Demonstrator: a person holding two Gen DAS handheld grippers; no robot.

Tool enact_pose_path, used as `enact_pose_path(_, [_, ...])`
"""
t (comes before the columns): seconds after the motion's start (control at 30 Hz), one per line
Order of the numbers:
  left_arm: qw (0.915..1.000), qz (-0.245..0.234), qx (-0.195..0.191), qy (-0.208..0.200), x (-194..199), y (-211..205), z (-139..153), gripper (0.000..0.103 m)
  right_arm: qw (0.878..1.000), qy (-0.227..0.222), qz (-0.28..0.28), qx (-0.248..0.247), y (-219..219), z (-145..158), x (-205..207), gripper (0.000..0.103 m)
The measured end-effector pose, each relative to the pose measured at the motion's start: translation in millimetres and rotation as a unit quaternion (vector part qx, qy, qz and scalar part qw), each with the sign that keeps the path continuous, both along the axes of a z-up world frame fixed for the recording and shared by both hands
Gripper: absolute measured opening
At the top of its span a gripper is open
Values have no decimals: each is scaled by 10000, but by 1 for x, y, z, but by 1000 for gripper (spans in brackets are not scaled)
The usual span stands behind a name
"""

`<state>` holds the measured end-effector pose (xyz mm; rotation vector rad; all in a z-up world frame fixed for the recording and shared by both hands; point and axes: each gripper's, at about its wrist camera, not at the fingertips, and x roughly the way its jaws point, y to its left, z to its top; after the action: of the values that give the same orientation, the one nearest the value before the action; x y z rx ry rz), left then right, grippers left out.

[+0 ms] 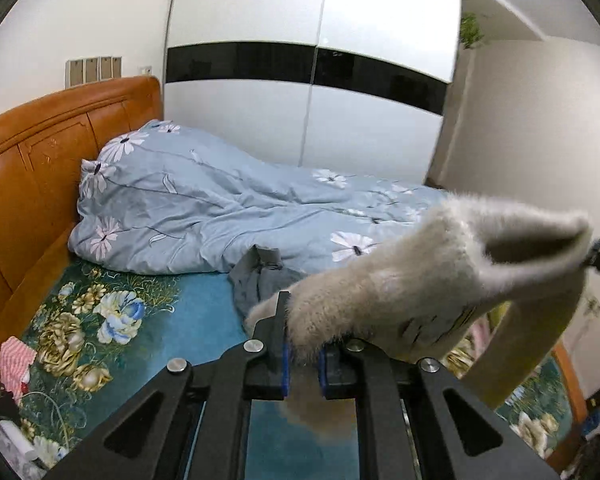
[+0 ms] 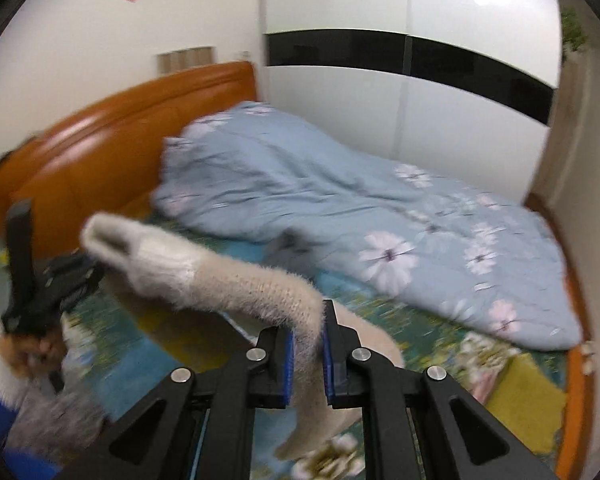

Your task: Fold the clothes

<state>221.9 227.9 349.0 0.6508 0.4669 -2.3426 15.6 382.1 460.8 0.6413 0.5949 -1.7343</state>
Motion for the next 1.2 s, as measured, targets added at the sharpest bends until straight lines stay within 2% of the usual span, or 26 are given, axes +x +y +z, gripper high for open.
enact_pose_path(0.13, [9987, -326, -160, -369, 17, 12, 23, 10, 9987, -201, 464, -115, 33, 13, 31, 12])
enact_pose_path(0.23, [9950, -429, -156, -893, -2, 4, 8, 10, 9983, -421, 390, 137, 19, -5, 21, 12])
enact_pose_path(0.3, [9914, -485, -94, -1212, -19, -1, -13, 10, 9955, -736, 102, 586, -5, -42, 1, 12])
enact_pose_path(0.33, [9892, -486, 12, -1386, -32, -7, -32, 10, 9932, -852, -21, 799, -15, -60, -6, 12])
enact_pose_path(0.4, [9822, -241, 604, -1765, -57, -25, -79, 10, 9832, -1161, -328, 1372, -40, -113, -27, 12])
enact_pose_path(0.5, [9660, -22, 1669, -1976, -81, -59, -163, 10, 9575, -1603, -924, 2215, -67, -197, -58, 12])
enact_pose_path(0.53, [9582, -6, 1913, -2129, -90, -65, -191, 10, 9484, -1664, -1112, 2459, -74, -224, -65, 12])
enact_pose_path(0.6, [9475, -40, 2207, -2313, -102, -72, -226, 10, 9311, -1710, -1499, 2851, -85, -267, -77, 12])
enact_pose_path(0.67, [9405, -46, 2446, -2357, -113, -80, -255, 10, 9179, -1795, -1822, 3032, -90, -292, -89, 12])
enact_pose_path(0.77, [9353, -23, 2693, -2294, -130, -105, -279, 10, 9018, -1906, -2235, 3171, -100, -320, -113, 12])
enact_pose_path(0.87, [9326, -31, 2783, -2298, -154, -132, -294, 10, 8947, -1819, -2396, 3302, -125, -336, -131, 12])
enact_pose_path(1.0, [9336, -117, 2779, -2259, -184, -173, -302, 10, 8878, -1786, -2506, 3422, -162, -351, -161, 12])
enact_pose_path(1.13, [9318, -224, 2800, -2299, -209, -210, -319, 10, 8846, -1647, -2585, 3513, -203, -370, -187, 12])
enact_pose_path(1.2, [9254, -245, 2898, -2428, -220, -223, -338, 10, 8782, -1588, -2631, 3664, -221, -385, -193, 12])
